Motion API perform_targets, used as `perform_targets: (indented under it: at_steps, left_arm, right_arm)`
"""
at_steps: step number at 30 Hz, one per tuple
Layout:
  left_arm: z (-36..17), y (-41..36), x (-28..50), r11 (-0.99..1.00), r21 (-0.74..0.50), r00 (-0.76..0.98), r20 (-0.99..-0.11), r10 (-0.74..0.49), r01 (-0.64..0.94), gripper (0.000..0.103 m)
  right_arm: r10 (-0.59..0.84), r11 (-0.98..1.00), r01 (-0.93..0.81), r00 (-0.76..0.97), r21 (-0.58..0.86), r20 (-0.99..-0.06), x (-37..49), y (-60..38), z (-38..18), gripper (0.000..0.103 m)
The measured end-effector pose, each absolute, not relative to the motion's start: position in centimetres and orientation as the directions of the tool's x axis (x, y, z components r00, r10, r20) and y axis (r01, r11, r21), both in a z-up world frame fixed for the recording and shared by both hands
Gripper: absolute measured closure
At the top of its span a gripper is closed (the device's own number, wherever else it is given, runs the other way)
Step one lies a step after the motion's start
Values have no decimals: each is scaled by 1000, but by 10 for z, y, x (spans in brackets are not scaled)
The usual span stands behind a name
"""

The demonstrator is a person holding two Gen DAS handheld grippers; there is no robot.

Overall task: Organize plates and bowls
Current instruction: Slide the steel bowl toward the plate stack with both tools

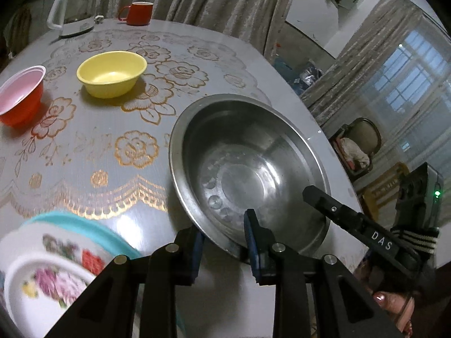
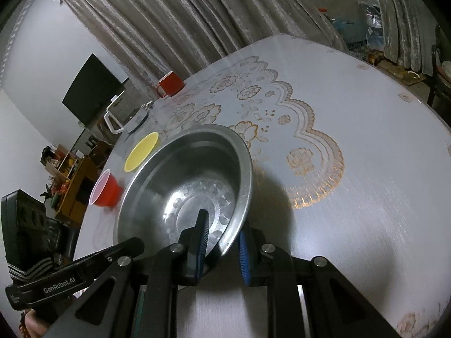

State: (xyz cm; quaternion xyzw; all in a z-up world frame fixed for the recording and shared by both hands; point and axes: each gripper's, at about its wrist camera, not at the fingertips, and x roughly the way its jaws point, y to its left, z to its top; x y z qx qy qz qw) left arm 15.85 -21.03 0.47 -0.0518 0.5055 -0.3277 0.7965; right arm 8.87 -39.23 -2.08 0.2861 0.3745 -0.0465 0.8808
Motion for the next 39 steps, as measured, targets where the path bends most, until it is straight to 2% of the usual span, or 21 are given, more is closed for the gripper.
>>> perform_targets:
  at_steps: [20, 39]
  left_arm:
    - [-10, -194, 96, 768, -422, 272, -761, -589, 482, 72]
    - [-18, -193, 85, 773, -397, 273, -773, -572, 495, 71]
  right_arm:
    - [143, 815, 305, 718, 493, -682, 25, -373, -28, 84]
    - [154, 798, 327, 701, 506, -697, 14, -372, -39, 84]
